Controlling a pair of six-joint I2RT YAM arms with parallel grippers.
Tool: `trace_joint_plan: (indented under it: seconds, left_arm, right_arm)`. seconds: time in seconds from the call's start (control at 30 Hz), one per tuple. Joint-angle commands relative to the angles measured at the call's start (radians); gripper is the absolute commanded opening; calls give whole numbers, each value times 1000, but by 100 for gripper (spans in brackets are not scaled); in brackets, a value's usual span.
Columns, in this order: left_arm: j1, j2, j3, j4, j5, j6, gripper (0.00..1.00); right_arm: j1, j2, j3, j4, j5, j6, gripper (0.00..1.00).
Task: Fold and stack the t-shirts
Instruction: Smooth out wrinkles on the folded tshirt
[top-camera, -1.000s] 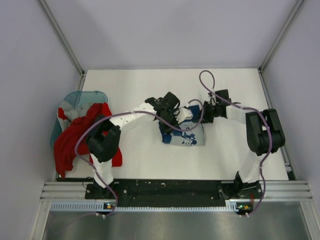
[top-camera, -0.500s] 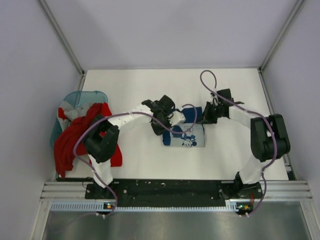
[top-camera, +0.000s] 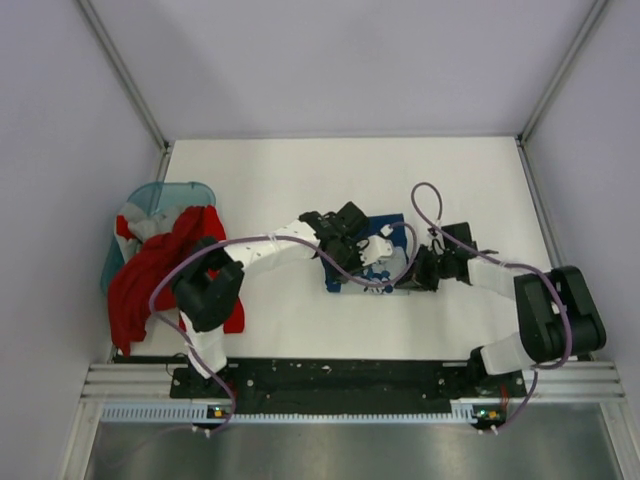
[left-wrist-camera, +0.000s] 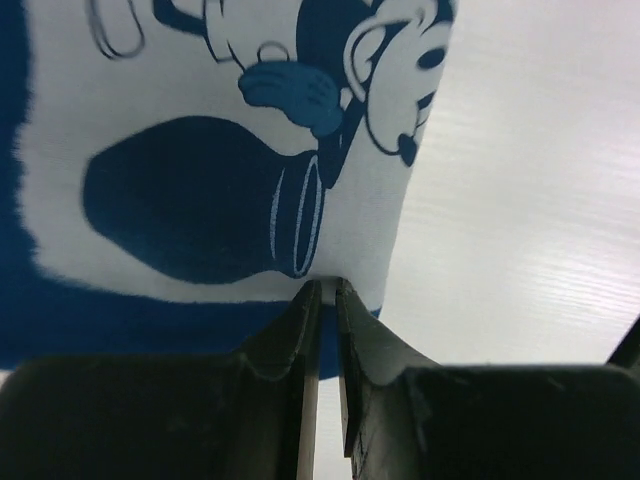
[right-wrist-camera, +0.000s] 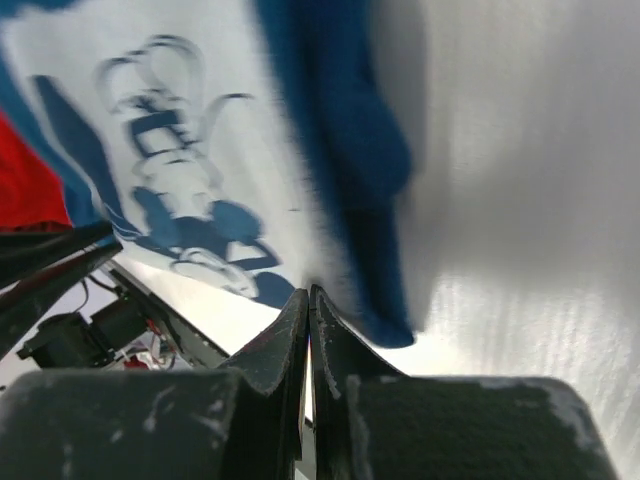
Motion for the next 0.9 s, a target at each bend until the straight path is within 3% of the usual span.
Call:
trace_joint_plan:
  seconds: [0.0,0.2,0.33,0.43,0.5,0.53,0.6,0.63,0.73,0.87]
  left_arm:
    - [11,69,-66,34,-67,-2,16]
    - [21,89,-110,64,-114,1,16]
    - [21,16,-138,31,-84,53,18]
    - [26,-70,-112,-1,-47,77,22]
    - [66,-109,-75,11,-38,27,30]
    - [96,-116,-46,39,-28,-20,36]
    - [184,-87,30,56,-22,-144,39]
    - [219,-55,55,41,-25,-218,46]
    - [299,23,144,7,-5,-381,47]
    - [327,80,111,36,19,-507,45]
  right_arm:
    - [5,52,-23,97,8,8,0]
    - [-12,45,-44,80,28,-8,0]
    - [-19,-46,-6,-45,97,-77,0]
    - [-18,-95,67,-102,131,-130,18]
    - [-19,-106,124,-118,171,-166,35]
    - [-19,-100,153,-119,177,-183,41]
    - [-19,-49,215,-124,183,-217,62]
    - [-19,-32,244,-127,189,-229,66]
    - [-21,60,302,-126,208,-251,68]
    - [-21,178,361,-109,195,-248,68]
